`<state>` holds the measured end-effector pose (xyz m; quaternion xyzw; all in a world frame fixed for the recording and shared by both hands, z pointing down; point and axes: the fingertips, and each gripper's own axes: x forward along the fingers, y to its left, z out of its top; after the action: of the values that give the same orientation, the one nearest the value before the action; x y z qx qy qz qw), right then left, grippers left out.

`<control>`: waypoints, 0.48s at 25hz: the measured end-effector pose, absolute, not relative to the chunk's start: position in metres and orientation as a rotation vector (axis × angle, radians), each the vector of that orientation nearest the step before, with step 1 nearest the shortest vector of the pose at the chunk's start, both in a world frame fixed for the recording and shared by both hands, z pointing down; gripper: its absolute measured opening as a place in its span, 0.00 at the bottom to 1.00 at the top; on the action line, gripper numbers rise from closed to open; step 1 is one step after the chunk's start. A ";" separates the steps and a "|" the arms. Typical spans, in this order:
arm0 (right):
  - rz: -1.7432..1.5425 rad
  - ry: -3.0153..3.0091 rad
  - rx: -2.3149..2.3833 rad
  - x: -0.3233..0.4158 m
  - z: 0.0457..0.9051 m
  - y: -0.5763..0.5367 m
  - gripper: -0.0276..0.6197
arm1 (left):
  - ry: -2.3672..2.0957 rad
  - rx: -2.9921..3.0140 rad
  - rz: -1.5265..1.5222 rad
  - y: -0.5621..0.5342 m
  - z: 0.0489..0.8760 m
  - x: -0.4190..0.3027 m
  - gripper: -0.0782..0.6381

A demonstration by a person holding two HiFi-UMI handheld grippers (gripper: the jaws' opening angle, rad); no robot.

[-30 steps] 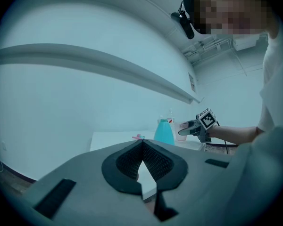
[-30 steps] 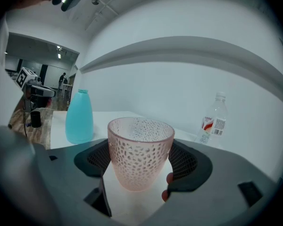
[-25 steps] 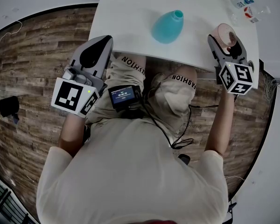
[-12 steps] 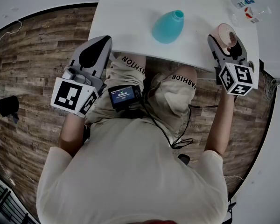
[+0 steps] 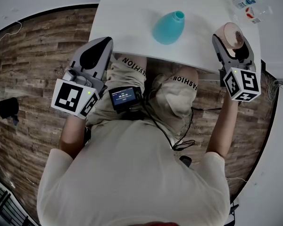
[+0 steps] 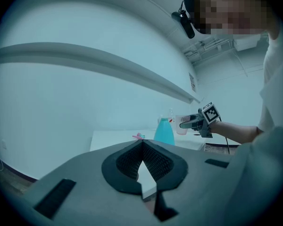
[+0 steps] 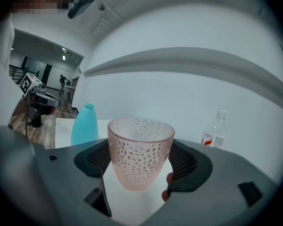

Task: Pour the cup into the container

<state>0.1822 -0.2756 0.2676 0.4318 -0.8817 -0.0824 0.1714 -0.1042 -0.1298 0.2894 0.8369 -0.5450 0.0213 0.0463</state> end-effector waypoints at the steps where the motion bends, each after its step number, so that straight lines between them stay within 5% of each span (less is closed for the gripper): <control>1: -0.246 -2.506 1.231 0.182 0.263 -0.274 0.61 | -1.665 2.554 0.065 -0.130 0.289 -0.105 0.12; 12: -0.211 -2.486 1.237 0.189 0.274 -0.279 0.61 | -1.669 2.549 0.063 -0.129 0.289 -0.107 0.12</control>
<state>0.1891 -0.2785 0.2738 0.4371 -0.8785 -0.0747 0.1776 -0.1073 -0.1286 0.2888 0.8356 -0.5469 0.0206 0.0471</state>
